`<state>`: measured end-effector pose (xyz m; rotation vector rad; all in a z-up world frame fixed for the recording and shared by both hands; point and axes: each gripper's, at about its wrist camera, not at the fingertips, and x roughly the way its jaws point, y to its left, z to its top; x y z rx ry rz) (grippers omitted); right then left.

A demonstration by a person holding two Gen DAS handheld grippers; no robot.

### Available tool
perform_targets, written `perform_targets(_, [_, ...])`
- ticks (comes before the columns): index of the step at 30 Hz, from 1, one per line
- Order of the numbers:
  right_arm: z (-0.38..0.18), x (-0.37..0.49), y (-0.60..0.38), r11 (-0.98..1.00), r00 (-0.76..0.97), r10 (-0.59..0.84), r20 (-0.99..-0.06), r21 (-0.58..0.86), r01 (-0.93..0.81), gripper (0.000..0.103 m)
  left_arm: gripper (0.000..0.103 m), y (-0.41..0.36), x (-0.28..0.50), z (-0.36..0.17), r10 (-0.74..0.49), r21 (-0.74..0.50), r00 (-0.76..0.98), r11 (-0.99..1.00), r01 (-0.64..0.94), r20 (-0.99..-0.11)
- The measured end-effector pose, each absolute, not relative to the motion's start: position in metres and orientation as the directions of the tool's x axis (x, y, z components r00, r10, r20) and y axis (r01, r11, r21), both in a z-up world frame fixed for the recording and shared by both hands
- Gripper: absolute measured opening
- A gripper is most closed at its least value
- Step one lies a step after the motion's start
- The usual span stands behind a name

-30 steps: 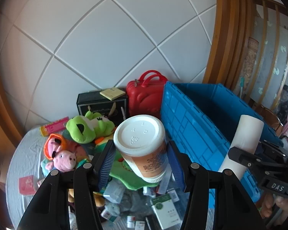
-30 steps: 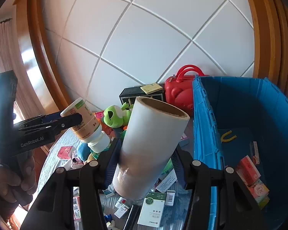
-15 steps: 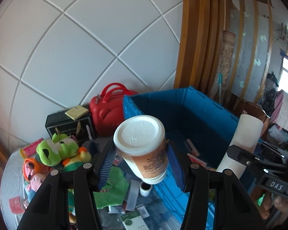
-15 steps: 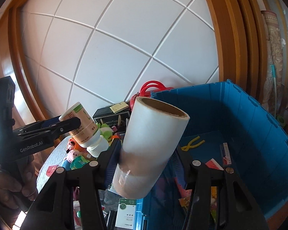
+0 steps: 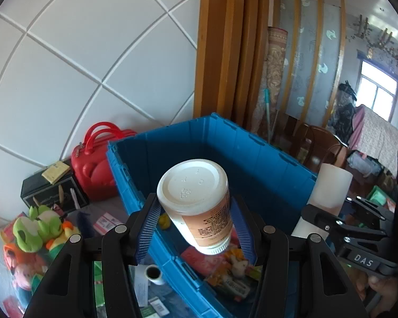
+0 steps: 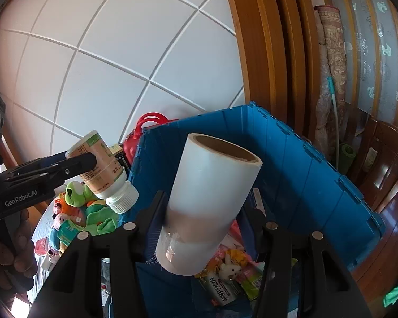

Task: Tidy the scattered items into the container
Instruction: 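Lift and carry the bottle and tube over the blue bin with both tools, then open both tools to drop the bottle and tube into the bin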

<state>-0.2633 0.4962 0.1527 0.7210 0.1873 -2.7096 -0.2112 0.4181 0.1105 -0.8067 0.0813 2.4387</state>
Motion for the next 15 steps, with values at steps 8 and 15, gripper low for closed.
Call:
perform_targets(8, [0.146,-0.287,0.522,-0.959,-0.818,-0.221,-0.531,-0.037,0.282,0.050,0.054,0.462,-0.227,0.107,0.524,-0.108,-0.620,-0.808,-0.580,-0.584])
perform_targets(15, [0.149,-0.305,0.534,-0.972,-0.837,-0.181,-0.516,-0.035,0.231,0.070,0.101,0.480,-0.239,0.109,0.534,-0.119,-0.615,-0.803,-0.584,-0.580])
